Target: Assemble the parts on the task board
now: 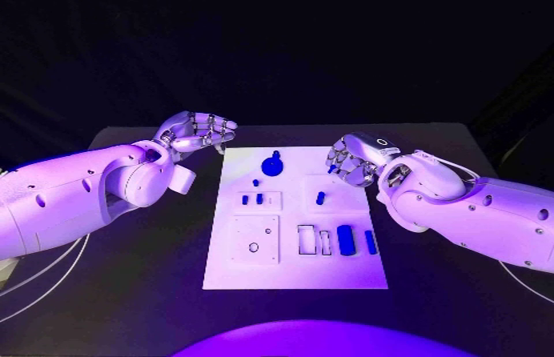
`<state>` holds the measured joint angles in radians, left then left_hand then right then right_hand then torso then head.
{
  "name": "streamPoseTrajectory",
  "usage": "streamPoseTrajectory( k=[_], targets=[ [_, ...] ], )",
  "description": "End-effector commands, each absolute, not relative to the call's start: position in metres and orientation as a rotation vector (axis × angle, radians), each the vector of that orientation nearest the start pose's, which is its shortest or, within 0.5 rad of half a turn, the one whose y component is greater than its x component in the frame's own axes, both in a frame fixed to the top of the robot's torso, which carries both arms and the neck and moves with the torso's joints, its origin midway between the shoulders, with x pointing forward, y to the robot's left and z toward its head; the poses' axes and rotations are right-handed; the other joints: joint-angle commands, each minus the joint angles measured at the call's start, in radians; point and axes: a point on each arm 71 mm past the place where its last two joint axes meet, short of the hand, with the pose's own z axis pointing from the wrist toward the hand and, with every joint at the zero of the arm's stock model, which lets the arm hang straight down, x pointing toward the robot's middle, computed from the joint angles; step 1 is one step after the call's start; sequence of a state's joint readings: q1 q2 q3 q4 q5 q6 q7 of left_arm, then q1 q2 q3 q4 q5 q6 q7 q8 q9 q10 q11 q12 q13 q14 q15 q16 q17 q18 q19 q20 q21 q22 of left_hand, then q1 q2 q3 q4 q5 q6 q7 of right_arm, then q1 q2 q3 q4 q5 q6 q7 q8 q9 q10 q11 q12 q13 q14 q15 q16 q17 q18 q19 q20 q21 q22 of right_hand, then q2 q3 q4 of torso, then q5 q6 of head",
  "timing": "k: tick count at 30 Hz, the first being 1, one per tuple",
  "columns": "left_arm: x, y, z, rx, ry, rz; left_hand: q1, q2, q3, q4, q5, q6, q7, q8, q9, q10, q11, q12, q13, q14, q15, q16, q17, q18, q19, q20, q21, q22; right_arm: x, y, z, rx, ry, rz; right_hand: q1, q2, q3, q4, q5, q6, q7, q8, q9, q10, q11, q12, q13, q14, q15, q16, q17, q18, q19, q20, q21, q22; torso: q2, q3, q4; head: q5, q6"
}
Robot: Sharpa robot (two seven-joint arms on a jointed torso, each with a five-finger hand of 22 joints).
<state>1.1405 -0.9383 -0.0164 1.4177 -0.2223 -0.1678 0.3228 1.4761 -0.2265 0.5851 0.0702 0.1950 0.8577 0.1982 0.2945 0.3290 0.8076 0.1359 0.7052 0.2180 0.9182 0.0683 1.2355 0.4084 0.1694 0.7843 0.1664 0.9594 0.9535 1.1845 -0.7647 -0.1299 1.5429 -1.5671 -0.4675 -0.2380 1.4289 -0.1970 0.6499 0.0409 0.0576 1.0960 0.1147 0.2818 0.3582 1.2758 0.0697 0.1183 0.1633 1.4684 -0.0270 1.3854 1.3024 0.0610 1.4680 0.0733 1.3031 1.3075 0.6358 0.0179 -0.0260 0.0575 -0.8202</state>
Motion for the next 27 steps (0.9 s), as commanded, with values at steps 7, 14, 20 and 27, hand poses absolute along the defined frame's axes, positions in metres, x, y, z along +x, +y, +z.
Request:
streamPoseTrajectory(
  k=[7, 14, 20, 27],
  targets=[
    [0.489, 0.271, -0.204, -0.957, 1.565, -1.42, -0.013, 0.001, 0.002, -0.007, 0.004, -0.008, -0.002, 0.0, -0.001, -0.006, 0.0, 0.005, 0.001, -0.004, 0.0, 0.005, 0.001, 0.013, -0.002, 0.001, -0.007, 0.0, 0.428, -0.114, -0.211, -0.243, 1.588, 0.793, -0.001, 0.008, 0.001, -0.009, 0.002, 0.004, 0.0, 0.005, 0.002, 0.032, -0.028, -0.001, -0.001, 0.049, -0.007, 0.007, 0.0, -0.011, 0.02, -0.005, 0.004, 0.17, -0.001, -0.001, 0.0004, 0.033, -0.006],
    [0.488, 0.264, -0.203, -0.958, 1.563, -1.434, -0.014, 0.001, 0.002, -0.007, 0.004, -0.011, -0.002, -0.001, -0.001, -0.008, 0.0, 0.007, 0.002, -0.004, 0.0, 0.006, 0.001, 0.013, -0.002, 0.002, -0.007, 0.0, 0.405, -0.083, -0.227, -0.321, 1.62, 0.865, -0.001, 0.008, 0.002, -0.01, 0.002, 0.004, 0.0, 0.004, 0.003, 0.032, -0.028, -0.002, -0.001, 0.05, -0.007, 0.007, 0.0, -0.011, 0.02, -0.005, 0.003, 0.17, 0.0, -0.0029, 0.0028, 0.052, -0.014],
    [0.487, 0.258, -0.203, -0.954, 1.569, -1.446, -0.015, 0.001, 0.002, -0.007, 0.003, -0.012, -0.001, -0.001, -0.001, -0.008, 0.001, 0.008, 0.002, -0.004, 0.001, 0.006, 0.002, 0.013, -0.002, 0.002, -0.007, 0.0, 0.396, -0.069, -0.244, -0.368, 1.653, 0.866, -0.001, 0.008, 0.002, -0.011, 0.002, 0.004, 0.0, 0.004, 0.003, 0.032, -0.028, -0.002, -0.001, 0.05, -0.007, 0.007, 0.0, -0.011, 0.019, -0.005, 0.002, 0.17, 0.0, -0.0033, 0.002, 0.068, -0.022],
    [0.487, 0.255, -0.203, -0.942, 1.573, -1.452, -0.016, 0.0, 0.001, -0.007, 0.003, -0.013, -0.001, -0.001, -0.001, -0.009, 0.001, 0.008, 0.002, -0.005, 0.001, 0.006, 0.002, 0.013, -0.003, 0.002, -0.008, 0.0, 0.389, -0.055, -0.254, -0.403, 1.674, 0.866, -0.002, 0.008, 0.004, -0.014, 0.002, 0.003, 0.0, 0.003, 0.003, 0.031, -0.027, -0.004, -0.001, 0.05, -0.007, 0.007, 0.001, -0.011, 0.02, -0.005, 0.003, 0.171, 0.0, -0.0022, 0.0018, 0.08, -0.032]
  ],
)
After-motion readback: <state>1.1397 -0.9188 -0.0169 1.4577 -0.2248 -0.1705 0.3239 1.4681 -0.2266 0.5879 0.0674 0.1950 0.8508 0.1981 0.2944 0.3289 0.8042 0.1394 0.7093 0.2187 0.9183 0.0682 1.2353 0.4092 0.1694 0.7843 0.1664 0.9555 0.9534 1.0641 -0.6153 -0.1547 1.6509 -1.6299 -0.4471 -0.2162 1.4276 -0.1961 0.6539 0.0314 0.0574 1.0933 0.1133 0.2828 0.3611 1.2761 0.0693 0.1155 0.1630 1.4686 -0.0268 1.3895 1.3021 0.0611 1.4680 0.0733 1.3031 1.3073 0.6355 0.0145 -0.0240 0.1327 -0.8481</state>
